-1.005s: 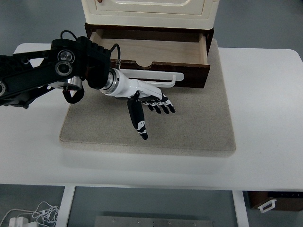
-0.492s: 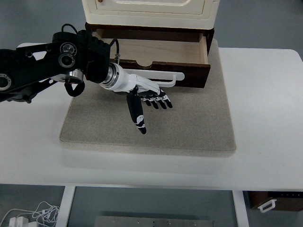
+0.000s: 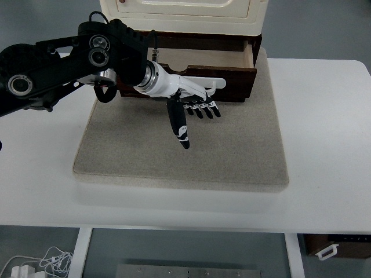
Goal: Close drawer under combined cabinet
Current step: 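Press the left hand against the drawer front, pushing it toward the cabinet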
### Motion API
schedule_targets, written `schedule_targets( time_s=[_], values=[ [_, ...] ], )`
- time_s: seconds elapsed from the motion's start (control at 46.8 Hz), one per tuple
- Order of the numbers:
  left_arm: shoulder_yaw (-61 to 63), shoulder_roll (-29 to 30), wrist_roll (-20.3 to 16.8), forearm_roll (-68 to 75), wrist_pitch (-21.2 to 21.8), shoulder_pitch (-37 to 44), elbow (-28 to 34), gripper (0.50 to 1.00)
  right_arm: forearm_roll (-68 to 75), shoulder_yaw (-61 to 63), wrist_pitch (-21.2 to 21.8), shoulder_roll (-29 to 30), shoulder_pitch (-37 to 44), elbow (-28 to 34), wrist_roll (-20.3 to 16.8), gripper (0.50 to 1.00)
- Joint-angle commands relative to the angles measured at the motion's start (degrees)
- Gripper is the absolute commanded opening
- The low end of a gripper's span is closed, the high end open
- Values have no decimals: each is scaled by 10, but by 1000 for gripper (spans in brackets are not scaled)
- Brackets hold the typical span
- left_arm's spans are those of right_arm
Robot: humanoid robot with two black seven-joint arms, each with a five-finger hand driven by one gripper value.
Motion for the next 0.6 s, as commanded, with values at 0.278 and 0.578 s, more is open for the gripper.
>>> schedule_targets(
  time_s=[0.278, 0.578],
  values=[
    [0, -6, 0, 1, -5, 3, 34, 996, 0, 0, 0, 0, 0, 0, 0, 952],
    [-8, -23, 0, 26, -3, 0, 61, 996, 0, 0, 0, 0, 0, 0, 0, 952]
  ],
)
